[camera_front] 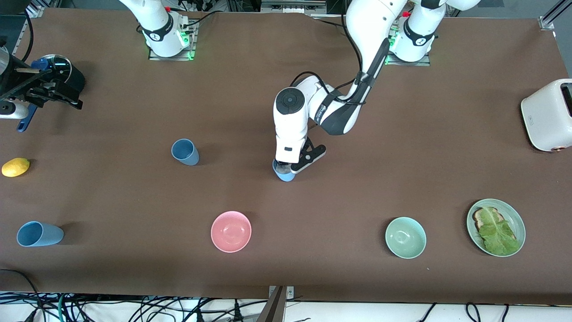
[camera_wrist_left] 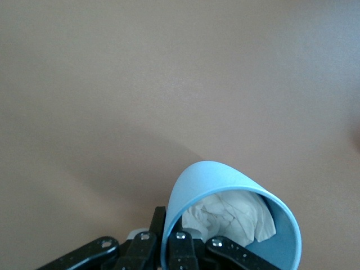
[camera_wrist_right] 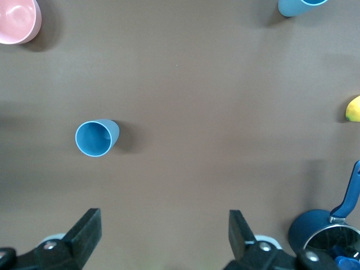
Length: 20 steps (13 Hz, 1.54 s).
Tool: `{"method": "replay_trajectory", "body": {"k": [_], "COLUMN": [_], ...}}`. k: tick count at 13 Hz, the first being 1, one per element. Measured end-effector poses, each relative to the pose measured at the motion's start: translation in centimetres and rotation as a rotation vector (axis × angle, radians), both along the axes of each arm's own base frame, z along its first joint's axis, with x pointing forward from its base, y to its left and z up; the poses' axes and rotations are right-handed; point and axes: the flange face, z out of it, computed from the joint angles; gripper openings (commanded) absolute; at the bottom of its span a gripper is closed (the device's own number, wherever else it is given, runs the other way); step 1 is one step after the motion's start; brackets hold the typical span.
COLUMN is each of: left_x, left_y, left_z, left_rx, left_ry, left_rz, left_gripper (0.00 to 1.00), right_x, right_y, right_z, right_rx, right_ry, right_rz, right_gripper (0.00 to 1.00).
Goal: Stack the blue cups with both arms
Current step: 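Lower the cup onto the table and open the left gripper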
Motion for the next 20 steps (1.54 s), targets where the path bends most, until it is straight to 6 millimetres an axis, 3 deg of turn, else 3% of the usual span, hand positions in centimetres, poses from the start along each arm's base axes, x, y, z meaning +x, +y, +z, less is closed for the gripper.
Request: {"method": "replay_trajectory", "body": {"k": [5,7,8,9,11,14,20], "left_x": [0.0,0.1,0.1,0.1,0.1,0.4,0.7], "left_y": [0.0,0.1,0.1,0.1,0.0,-0.3,-0.2], "left_z": [-1.2,-1.2,-1.5,-2.2,-3.0,-2.3,3.2], "left_rx": [0.005,0.005,0.005,0.005,0.004,-0.008,-0.008], "left_ry": [0.003,0.001,0.0,-0.001,-0.003,-0.017,-0.022], "left_rz": [0.0,0.001,0.0,-0.001,-0.002,-0.013,-0.19], "left_gripper": [0.0,0.3,0.86,1.0,1.0,1.0,1.0], "right_x": [0.0,0.0,0.0,0.0,0.0,0.0,0.0], "right_y": [0.0,0.0,0.0,0.0,0.0,0.0,0.0], "right_z": [0.0,0.0,0.0,0.0,0.0,0.0,0.0], "right_rx": [0.0,0.0,0.0,0.0,0.0,0.0,0.0], "right_ry": [0.0,0.0,0.0,0.0,0.0,0.0,0.0], "right_rz": [0.0,0.0,0.0,0.0,0.0,0.0,0.0], "right_gripper": [1.0,1.0,1.0,1.0,1.0,1.0,1.0]}}
